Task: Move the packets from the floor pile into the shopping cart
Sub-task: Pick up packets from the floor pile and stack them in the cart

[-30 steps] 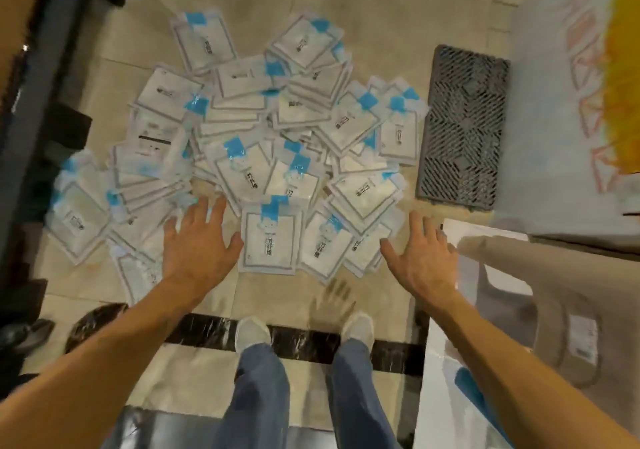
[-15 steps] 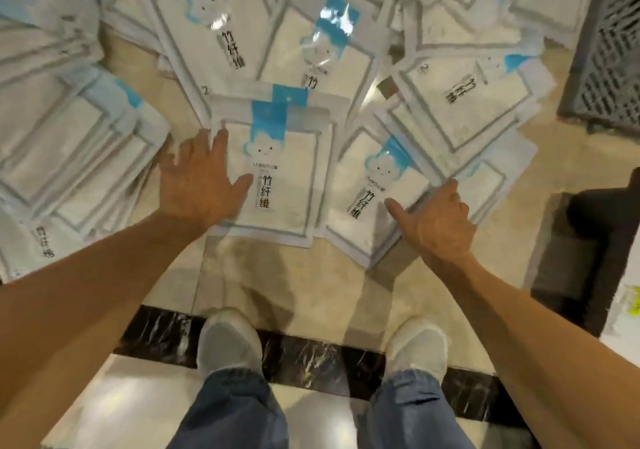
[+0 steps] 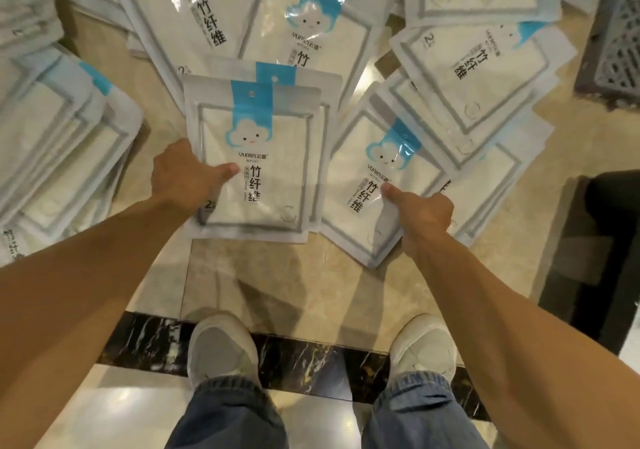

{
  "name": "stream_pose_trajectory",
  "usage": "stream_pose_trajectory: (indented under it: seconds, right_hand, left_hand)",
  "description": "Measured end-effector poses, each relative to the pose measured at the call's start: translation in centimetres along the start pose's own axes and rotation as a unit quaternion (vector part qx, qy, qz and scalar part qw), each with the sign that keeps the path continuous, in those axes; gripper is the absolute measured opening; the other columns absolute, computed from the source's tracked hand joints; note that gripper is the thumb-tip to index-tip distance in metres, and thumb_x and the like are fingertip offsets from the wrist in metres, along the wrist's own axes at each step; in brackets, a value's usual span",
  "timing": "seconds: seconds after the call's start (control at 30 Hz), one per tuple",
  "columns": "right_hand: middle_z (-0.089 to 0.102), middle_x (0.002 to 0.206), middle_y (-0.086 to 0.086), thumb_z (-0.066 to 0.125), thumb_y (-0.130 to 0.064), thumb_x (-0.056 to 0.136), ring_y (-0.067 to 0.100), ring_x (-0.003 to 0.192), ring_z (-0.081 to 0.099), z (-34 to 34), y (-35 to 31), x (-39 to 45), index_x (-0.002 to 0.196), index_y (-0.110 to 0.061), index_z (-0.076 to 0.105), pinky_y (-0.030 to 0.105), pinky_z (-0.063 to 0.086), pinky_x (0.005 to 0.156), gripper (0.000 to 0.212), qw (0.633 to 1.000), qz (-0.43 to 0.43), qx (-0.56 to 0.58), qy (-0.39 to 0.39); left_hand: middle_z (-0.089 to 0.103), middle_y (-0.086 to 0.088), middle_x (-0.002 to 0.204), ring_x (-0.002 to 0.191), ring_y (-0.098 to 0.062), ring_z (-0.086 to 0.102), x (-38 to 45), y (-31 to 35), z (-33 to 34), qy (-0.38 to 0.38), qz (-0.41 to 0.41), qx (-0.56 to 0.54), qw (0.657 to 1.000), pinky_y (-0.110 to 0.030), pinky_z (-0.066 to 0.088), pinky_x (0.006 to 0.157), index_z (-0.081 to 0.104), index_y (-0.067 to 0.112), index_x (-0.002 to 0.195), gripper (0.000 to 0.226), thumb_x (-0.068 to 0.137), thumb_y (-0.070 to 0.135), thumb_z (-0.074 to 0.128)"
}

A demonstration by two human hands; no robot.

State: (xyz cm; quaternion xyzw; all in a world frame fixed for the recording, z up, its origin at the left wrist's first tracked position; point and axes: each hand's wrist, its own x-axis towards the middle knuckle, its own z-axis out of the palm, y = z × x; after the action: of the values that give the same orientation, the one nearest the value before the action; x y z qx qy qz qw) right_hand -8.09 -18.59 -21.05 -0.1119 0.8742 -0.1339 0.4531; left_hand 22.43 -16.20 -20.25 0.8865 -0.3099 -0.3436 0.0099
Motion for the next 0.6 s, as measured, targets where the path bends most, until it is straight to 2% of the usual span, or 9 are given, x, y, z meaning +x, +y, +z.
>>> stream_pose_trajectory:
  seconds: [0.07, 0.13, 0.2, 0.23, 0.3, 0.43, 0.5, 0.53, 0.6]
  right_hand:
    - [0.068, 0.128, 0.013, 0.098, -0.027, 0.065, 0.033, 0.106, 0.07, -0.6, 0.3, -0.3, 0.132, -0.004, 0.052, 0.051, 0.059, 0.095, 0.085, 0.995, 0.019, 0.086, -0.046]
    - [0.066, 0.134, 0.012, 0.094, -0.021, 0.071, 0.032, 0.11, 0.07, -1.4, 0.9, -0.9, 0.141, -0.011, 0.044, 0.054, 0.057, 0.097, 0.087, 0.986, 0.029, 0.146, -0.081]
    - [0.057, 0.148, 0.011, 0.092, -0.017, 0.074, 0.032, 0.119, 0.067, -2.3, 1.3, -1.5, 0.143, -0.015, 0.038, 0.056, 0.055, 0.1, 0.088, 0.978, 0.029, 0.174, -0.11]
    - [0.051, 0.154, 0.01, 0.092, -0.015, 0.074, 0.031, 0.121, 0.066, -2.7, 1.3, -1.8, 0.137, -0.021, 0.037, 0.055, 0.056, 0.099, 0.083, 0.976, 0.025, 0.185, -0.113]
    - [0.046, 0.157, 0.008, 0.087, -0.008, 0.08, 0.028, 0.117, 0.068, -3.7, 0.9, -3.1, 0.145, -0.027, 0.033, 0.049, 0.058, 0.095, 0.087, 0.973, 0.018, 0.198, -0.115]
    - [0.047, 0.156, 0.007, 0.082, -0.001, 0.084, 0.025, 0.111, 0.068, -5.9, -0.8, -6.5, 0.164, -0.015, 0.016, 0.052, 0.056, 0.098, 0.104, 0.972, -0.004, 0.193, -0.133]
    - [0.064, 0.139, 0.008, 0.08, 0.002, 0.084, 0.03, 0.105, 0.073, -7.5, -2.4, -8.6, 0.151, -0.012, 0.043, 0.052, 0.059, 0.091, 0.078, 0.975, -0.031, 0.171, -0.14]
    - [0.072, 0.125, 0.01, 0.08, 0.003, 0.084, 0.032, 0.1, 0.075, -8.3, -3.3, -9.3, 0.13, -0.011, 0.058, 0.05, 0.062, 0.086, 0.053, 0.977, -0.054, 0.153, -0.135]
    - [0.08, 0.101, 0.009, 0.08, 0.004, 0.083, 0.029, 0.088, 0.078, -10.2, -5.8, -11.1, 0.103, -0.012, 0.065, 0.05, 0.064, 0.08, 0.029, 0.977, -0.087, 0.142, -0.13]
  left_hand:
    - [0.064, -0.008, 0.109, 0.102, -0.029, 0.062, -0.1, -0.5, -0.3, -0.008, -0.004, -0.093, 0.996, -0.036, 0.047, 0.08, 0.06, 0.003, 0.112, 0.056, 0.08, 0.041, 0.084]
    - [0.069, -0.006, 0.116, 0.104, -0.026, 0.067, -0.4, -1.2, -0.9, -0.02, -0.004, -0.19, 0.981, -0.042, 0.055, 0.09, 0.061, 0.005, 0.12, 0.057, 0.079, 0.035, 0.085]
    - [0.071, -0.005, 0.117, 0.105, -0.024, 0.069, -1.0, -1.6, -1.4, -0.028, 0.012, -0.246, 0.969, -0.046, 0.058, 0.092, 0.061, 0.007, 0.123, 0.057, 0.078, 0.031, 0.086]
    - [0.071, -0.003, 0.114, 0.105, -0.021, 0.07, -1.5, -1.6, -1.7, -0.033, 0.025, -0.259, 0.965, -0.041, 0.059, 0.09, 0.062, 0.008, 0.124, 0.052, 0.081, 0.026, 0.085]
    - [0.071, 0.005, 0.108, 0.101, -0.014, 0.069, -2.6, -1.3, -2.4, -0.028, 0.052, -0.271, 0.961, -0.028, 0.057, 0.08, 0.062, 0.012, 0.123, 0.042, 0.086, 0.018, 0.081]
    - [0.068, 0.015, 0.096, 0.076, 0.008, 0.066, -4.7, -0.3, -4.9, -0.014, 0.063, -0.296, 0.953, -0.012, 0.053, 0.06, 0.062, 0.02, 0.117, 0.037, 0.085, 0.014, 0.081]
    - [0.071, 0.012, 0.096, 0.081, 0.001, 0.07, -5.7, 0.2, -7.0, -0.014, 0.056, -0.315, 0.947, -0.021, 0.057, 0.065, 0.064, 0.021, 0.113, 0.036, 0.083, 0.013, 0.083]
    - [0.072, 0.01, 0.098, 0.084, -0.004, 0.071, -6.3, 0.6, -8.2, -0.012, 0.054, -0.325, 0.944, -0.026, 0.058, 0.07, 0.065, 0.021, 0.111, 0.035, 0.082, 0.013, 0.084]
    - [0.072, 0.01, 0.095, 0.078, -0.001, 0.07, -7.6, 1.6, -11.1, -0.009, 0.057, -0.344, 0.937, -0.027, 0.059, 0.071, 0.065, 0.023, 0.105, 0.032, 0.082, 0.01, 0.084]
